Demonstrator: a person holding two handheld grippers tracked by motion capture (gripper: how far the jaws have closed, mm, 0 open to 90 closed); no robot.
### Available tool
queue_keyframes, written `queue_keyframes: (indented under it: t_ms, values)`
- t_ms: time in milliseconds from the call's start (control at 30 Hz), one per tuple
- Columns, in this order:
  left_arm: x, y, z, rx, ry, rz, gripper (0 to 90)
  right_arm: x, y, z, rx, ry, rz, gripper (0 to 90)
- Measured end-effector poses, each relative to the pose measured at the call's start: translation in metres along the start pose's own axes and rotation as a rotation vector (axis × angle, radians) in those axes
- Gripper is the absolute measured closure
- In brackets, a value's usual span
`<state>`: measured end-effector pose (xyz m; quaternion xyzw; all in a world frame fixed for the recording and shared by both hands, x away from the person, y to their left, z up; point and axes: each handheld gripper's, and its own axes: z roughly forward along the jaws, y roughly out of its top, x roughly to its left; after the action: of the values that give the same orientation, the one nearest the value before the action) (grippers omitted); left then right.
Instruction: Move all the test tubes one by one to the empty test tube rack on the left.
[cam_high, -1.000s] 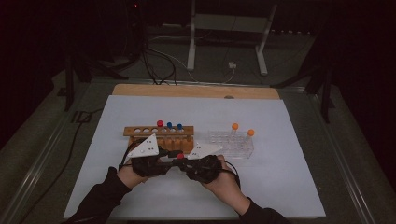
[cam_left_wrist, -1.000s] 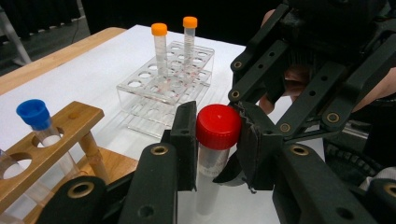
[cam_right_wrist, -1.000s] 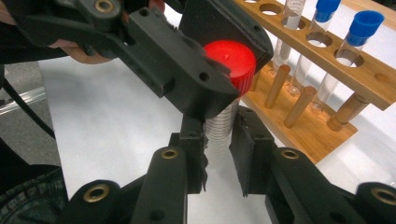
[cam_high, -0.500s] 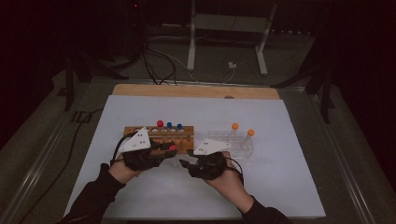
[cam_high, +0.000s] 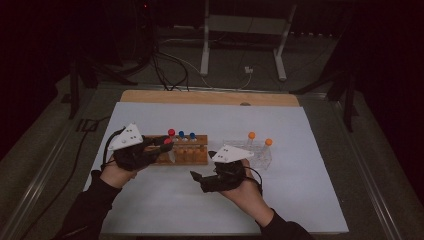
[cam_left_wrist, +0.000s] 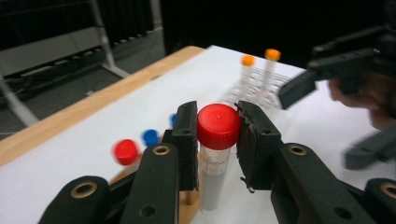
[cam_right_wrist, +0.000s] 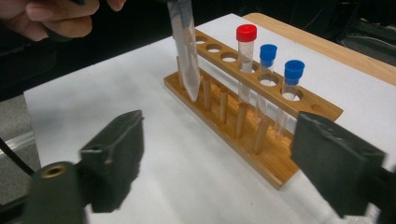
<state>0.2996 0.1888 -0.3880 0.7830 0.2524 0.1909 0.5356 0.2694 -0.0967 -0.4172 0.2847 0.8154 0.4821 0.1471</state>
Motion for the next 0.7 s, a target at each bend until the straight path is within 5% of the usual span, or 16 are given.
queue_keyframes:
  t_ms: [300, 700]
  values:
    - [0.019, 0.004, -0.008, -0.044, 0.086, -0.024, 71.6, -0.001, 0.002, -0.004, -0.019, 0.013, 0.015, 0.4]
    - [0.043, -0.001, 0.001, -0.076, 0.166, -0.062, 71.6, -0.001, 0.002, -0.008, -0.04, 0.022, -0.012, 0.0]
